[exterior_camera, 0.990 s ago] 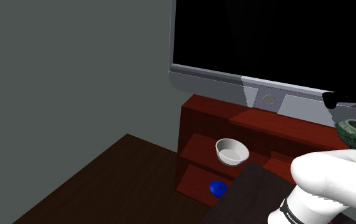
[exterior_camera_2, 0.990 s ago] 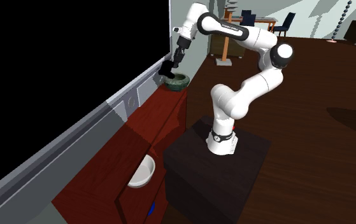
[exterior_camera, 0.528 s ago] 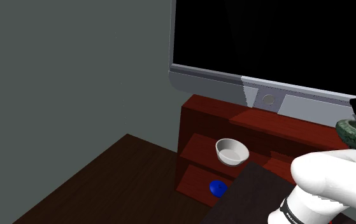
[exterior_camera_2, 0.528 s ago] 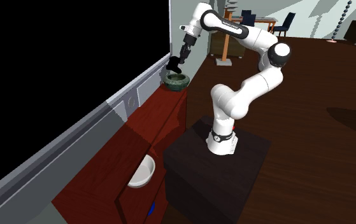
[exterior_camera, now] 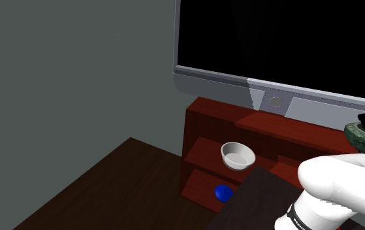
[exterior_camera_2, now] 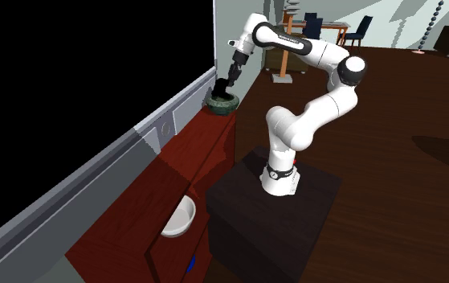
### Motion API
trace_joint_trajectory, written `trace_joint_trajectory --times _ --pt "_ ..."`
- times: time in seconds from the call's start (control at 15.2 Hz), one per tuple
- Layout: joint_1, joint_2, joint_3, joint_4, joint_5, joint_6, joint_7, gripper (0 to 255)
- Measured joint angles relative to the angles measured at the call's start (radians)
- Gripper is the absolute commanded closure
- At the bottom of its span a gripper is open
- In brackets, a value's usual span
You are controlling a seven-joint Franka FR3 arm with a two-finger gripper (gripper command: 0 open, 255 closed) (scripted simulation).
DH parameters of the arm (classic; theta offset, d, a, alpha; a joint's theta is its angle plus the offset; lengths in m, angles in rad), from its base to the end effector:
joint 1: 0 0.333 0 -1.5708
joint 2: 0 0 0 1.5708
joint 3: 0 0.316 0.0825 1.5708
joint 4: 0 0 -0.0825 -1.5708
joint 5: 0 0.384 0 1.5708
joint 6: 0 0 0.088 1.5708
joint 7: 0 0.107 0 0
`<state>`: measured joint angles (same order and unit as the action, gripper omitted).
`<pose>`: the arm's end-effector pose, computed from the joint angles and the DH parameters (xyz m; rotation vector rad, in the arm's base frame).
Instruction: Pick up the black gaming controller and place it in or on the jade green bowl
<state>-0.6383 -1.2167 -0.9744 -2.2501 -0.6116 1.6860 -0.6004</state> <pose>-0.1977 -0.3670 0.5383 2.7865 -1.0829 0.6393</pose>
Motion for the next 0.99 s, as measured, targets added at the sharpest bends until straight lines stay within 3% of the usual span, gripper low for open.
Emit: trace_joint_trajectory --times 0.79,0.86,0.99 --pt "-0.023 -0.025 -0.046 -0.07 -0.042 0.052 -0.005 255" --pt "-0.023 -0.025 -0.046 -0.07 -0.042 0.052 -0.005 0" --pt "-0.023 -0.025 -0.046 -0.07 -0.042 0.052 -0.005 0"
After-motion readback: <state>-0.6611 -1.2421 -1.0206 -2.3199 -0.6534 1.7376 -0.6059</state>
